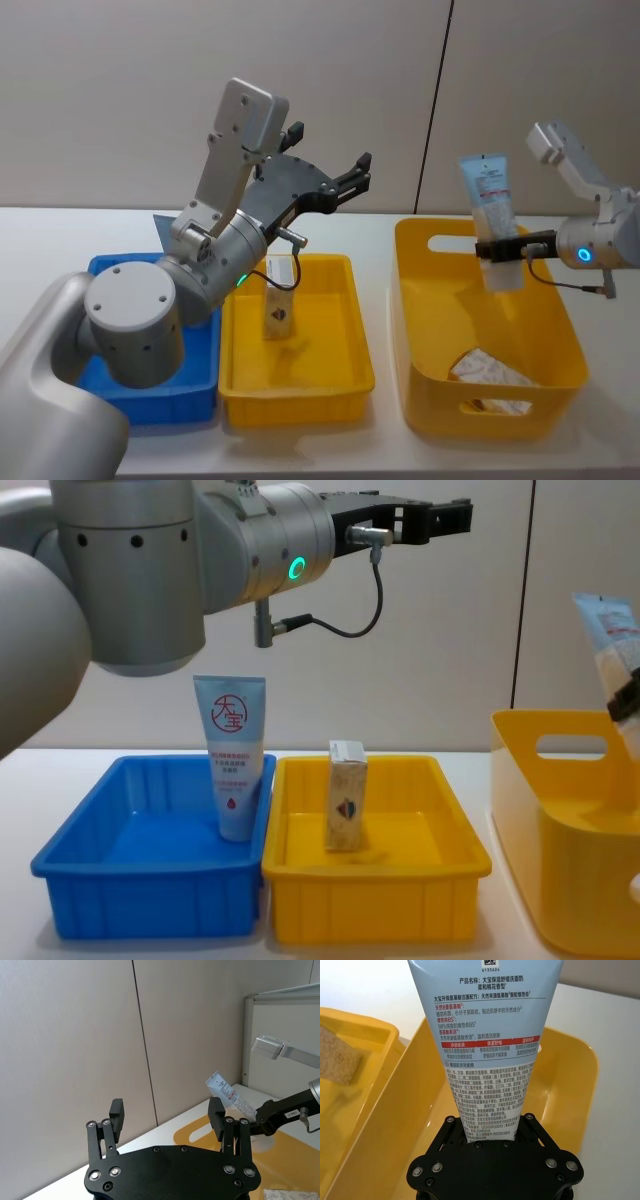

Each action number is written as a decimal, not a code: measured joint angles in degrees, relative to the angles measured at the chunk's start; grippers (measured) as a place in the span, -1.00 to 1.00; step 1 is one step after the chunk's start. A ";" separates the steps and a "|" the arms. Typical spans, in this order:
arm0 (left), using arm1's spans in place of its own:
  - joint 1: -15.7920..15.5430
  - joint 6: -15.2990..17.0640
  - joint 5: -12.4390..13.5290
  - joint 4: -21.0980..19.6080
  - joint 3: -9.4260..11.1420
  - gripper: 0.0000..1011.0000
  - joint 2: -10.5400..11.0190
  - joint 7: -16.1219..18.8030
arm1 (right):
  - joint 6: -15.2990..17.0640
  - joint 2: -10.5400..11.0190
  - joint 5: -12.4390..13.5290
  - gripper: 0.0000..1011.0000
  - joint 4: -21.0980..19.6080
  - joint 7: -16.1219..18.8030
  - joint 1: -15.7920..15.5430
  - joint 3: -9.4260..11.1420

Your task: Bimanual collaborative sorting of washing and personal care products

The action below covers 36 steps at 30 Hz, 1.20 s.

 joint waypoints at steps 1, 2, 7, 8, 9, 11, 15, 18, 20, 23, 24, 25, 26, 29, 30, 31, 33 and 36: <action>0.00 0.00 0.00 0.00 0.00 0.98 0.00 0.00 | 0.04 0.01 0.08 -0.51 0.21 0.16 0.10 -0.05; 0.00 0.00 0.00 0.00 0.00 0.98 0.00 0.00 | 0.09 0.02 0.18 -0.51 0.40 0.37 0.20 -0.10; 0.00 0.00 0.00 0.00 0.00 0.98 0.00 0.00 | 0.15 0.13 0.61 -0.51 1.33 1.20 0.77 -0.39; 0.00 0.00 0.00 0.00 0.00 0.98 0.00 0.00 | 0.15 0.15 0.67 -0.51 1.44 1.34 0.84 -0.43; 0.00 0.00 0.00 0.00 0.00 0.98 0.00 0.00 | 0.14 0.17 0.75 -0.51 1.62 1.52 0.95 -0.50; 0.01 0.00 0.00 0.00 0.00 0.98 0.00 0.00 | 0.14 0.20 0.81 -0.51 1.81 1.66 1.07 -0.57; 0.00 0.00 0.00 0.00 0.00 0.98 0.00 0.00 | 0.10 0.25 1.06 -0.51 2.25 2.03 1.33 -0.71; 0.00 0.00 0.00 0.00 0.00 0.98 0.00 0.00 | 0.07 0.29 1.16 -0.51 2.46 2.23 1.47 -0.79; 0.00 0.00 0.00 0.00 0.00 0.98 0.00 0.00 | 0.05 0.30 1.19 -0.51 2.56 2.30 1.52 -0.82; 0.00 0.00 0.00 0.00 0.00 0.98 0.00 0.00 | 0.03 0.31 1.24 -0.35 2.68 2.40 1.63 -0.85; 0.00 0.00 0.00 0.00 0.00 0.98 0.00 0.00 | 0.02 0.32 1.26 -0.30 2.71 2.43 1.65 -0.87; 0.00 0.00 0.00 0.00 0.00 0.98 0.00 0.00 | 0.01 0.32 1.28 -0.16 2.77 2.47 1.67 -0.89; 0.00 0.00 0.00 0.00 0.00 0.98 0.00 0.00 | 0.01 0.32 1.28 -0.16 2.77 2.47 1.67 -0.89; 0.00 0.00 0.00 0.00 0.00 0.98 0.00 0.00 | -0.02 0.34 1.36 0.08 2.87 2.59 1.73 -0.91; 0.00 0.00 0.00 0.00 0.00 0.98 0.00 0.00 | -0.03 0.35 1.38 0.13 2.88 2.62 1.76 -0.91; 0.00 0.00 0.00 0.00 0.01 0.98 0.00 0.00 | -0.04 0.35 1.39 0.17 2.89 2.64 1.77 -0.92; 0.00 0.00 0.00 0.00 0.01 0.98 0.00 0.00 | -0.04 0.36 1.40 0.29 2.94 2.67 1.80 -0.93; 0.00 0.00 0.00 0.00 0.00 0.98 0.00 0.00 | -0.05 0.37 1.42 0.48 2.98 2.71 1.82 -0.96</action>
